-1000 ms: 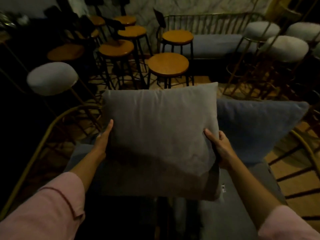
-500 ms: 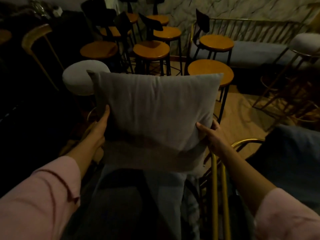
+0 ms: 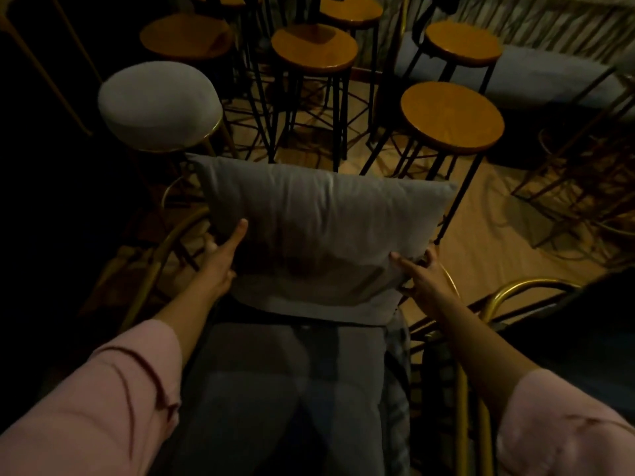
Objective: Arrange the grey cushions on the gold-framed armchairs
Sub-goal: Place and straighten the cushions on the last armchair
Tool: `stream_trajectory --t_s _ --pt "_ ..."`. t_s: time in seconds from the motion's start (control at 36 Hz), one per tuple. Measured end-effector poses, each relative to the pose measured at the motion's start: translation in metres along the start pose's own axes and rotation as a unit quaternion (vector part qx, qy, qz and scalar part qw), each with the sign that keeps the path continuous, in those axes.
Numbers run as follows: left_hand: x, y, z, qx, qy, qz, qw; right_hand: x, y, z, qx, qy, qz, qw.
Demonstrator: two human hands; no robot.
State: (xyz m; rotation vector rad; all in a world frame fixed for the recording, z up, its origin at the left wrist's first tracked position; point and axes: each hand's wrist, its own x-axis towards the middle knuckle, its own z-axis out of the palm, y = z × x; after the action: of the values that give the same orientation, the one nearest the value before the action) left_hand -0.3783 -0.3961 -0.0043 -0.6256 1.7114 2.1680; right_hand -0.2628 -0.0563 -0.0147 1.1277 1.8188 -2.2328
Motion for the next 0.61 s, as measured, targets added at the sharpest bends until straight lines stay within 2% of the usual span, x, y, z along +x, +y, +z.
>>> stream_trajectory --t_s 0.06,0.17,0.42,0.53,0.61 --pt "0.017 -0.006 -0.005 -0.017 -0.011 -0.016 1.0 0.002 -0.002 0.003 0.001 0.017 -0.004 1.0" --pt "0.012 0.012 0.01 -0.033 -0.01 0.017 0.999 -0.001 -0.006 0.006 0.017 0.023 -0.034 0.999" --pt "0.016 0.009 0.007 -0.085 0.072 0.03 0.993 -0.01 0.001 0.004 0.067 0.023 -0.063 0.996" --pt "0.016 -0.007 0.001 -0.036 0.039 0.025 0.998 -0.005 0.009 -0.001 0.009 0.017 -0.015 1.0" --pt "0.018 -0.026 -0.003 0.088 0.005 -0.027 0.996 -0.004 0.017 0.005 -0.064 0.023 0.058 0.996"
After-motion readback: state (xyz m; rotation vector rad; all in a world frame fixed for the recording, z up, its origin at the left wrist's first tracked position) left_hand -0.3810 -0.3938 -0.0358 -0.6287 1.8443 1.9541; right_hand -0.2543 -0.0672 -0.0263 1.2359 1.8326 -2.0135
